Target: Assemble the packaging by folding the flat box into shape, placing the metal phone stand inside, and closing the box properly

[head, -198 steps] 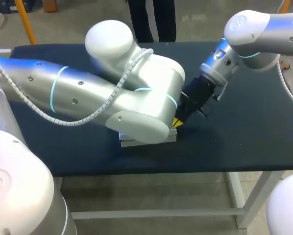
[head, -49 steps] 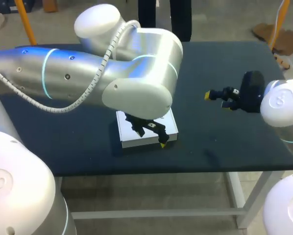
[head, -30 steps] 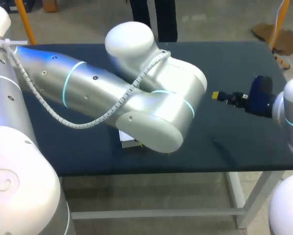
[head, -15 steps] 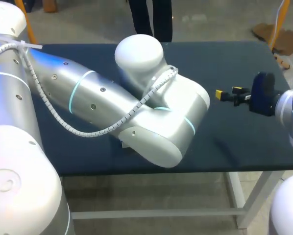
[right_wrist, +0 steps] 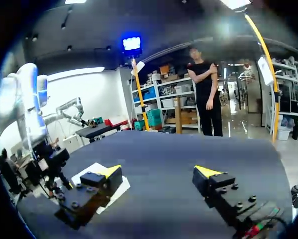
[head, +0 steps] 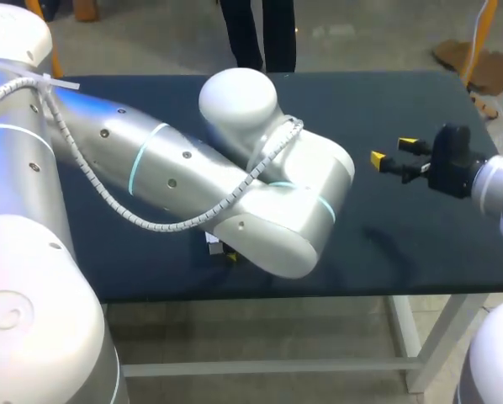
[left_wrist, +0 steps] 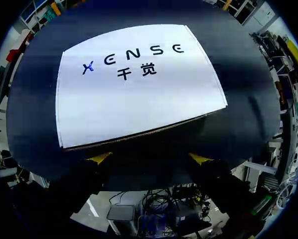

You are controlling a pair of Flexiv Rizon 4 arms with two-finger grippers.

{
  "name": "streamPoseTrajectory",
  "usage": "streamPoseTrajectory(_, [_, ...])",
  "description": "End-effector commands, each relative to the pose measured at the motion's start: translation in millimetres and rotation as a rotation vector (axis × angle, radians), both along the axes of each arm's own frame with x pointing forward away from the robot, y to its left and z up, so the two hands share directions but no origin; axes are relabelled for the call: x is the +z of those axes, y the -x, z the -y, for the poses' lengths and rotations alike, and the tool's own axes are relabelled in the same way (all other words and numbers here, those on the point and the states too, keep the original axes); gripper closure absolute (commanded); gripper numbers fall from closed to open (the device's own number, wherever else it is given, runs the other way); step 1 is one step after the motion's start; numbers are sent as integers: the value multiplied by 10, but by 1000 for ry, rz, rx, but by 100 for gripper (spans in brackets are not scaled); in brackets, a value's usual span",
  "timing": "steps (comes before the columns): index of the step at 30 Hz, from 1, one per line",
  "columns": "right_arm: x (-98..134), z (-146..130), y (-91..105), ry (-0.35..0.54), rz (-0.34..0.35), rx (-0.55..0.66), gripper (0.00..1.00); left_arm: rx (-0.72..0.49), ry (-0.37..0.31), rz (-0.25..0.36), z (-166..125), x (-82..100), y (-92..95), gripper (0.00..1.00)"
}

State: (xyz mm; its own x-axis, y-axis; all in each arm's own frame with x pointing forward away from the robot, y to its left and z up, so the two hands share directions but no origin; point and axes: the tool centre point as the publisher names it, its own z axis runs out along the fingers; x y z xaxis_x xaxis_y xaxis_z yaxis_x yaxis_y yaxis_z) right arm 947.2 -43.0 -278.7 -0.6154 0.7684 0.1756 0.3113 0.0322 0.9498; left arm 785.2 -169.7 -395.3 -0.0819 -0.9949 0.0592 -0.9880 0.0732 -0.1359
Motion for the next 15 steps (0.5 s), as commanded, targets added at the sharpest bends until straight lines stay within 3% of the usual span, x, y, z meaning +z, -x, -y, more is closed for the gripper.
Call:
streamPoseTrajectory(1, [-5, -5, -40, -21, 21, -20, 0, 22, -14, -21, 6, -28, -141, 0])
streamPoseTrajectory(15, [-5, -5, -40, -21, 21, -20, 0, 94, -27, -7, 40, -96, -462, 0])
